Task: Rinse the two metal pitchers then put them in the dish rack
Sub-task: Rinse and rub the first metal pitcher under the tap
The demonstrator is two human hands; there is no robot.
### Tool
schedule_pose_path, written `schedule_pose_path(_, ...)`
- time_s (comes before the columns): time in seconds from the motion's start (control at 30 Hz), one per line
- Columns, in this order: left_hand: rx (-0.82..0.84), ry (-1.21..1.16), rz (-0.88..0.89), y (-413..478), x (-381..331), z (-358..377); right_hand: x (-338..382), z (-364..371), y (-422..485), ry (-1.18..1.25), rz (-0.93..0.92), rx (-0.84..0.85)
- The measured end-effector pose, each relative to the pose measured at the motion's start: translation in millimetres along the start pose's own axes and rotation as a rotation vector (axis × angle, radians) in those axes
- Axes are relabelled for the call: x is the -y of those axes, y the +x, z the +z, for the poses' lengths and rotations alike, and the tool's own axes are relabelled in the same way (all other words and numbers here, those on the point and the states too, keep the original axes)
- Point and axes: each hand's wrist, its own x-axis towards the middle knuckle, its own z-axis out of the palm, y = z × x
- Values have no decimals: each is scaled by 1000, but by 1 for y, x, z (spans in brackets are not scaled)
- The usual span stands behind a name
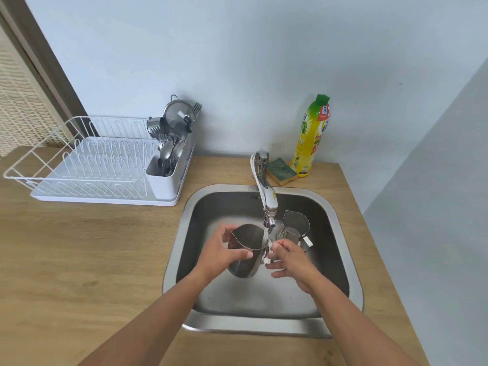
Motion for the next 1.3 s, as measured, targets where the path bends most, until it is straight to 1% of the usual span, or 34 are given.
schedule_pose_path(0.1,50,-97,-105,0,12,6,-2,-6,-6,-84,13,-15)
schedule_pose_path(0.23,142,-150,-201,-1,21,19,5,-18,-17,-199,-1,-75)
schedule_pose_path(0.4,241,-190,-220,0,13,40,15,-36,-30,-273,-39,-158)
schedule_pose_path(0.57,191,-148,-124,10,1,51,14,-47,-31,-209,-81,-212)
schedule_pose_path(0.73,69,-53,-22,11,-11,44,12,-34,-19,-128,-128,-222)
schedule_pose_path(0.87,0,120,65,9,-17,27,11,-15,-10,-13,-129,-170)
schedule_pose_path(0.93,-14,168,86,5,-20,18,10,-7,-8,28,-113,-132)
schedule_pose_path(1.07,-34,106,44,0,-19,3,6,2,-6,71,-47,-57)
schedule_pose_path(1.17,-42,14,-62,-6,-11,1,1,4,-10,55,8,-33)
schedule_pose_path(1.23,-14,-67,-149,-11,-8,4,0,-1,-14,-12,36,-53)
schedule_pose_path(1.3,34,-157,-207,-14,-4,12,2,-8,-19,-105,48,-107)
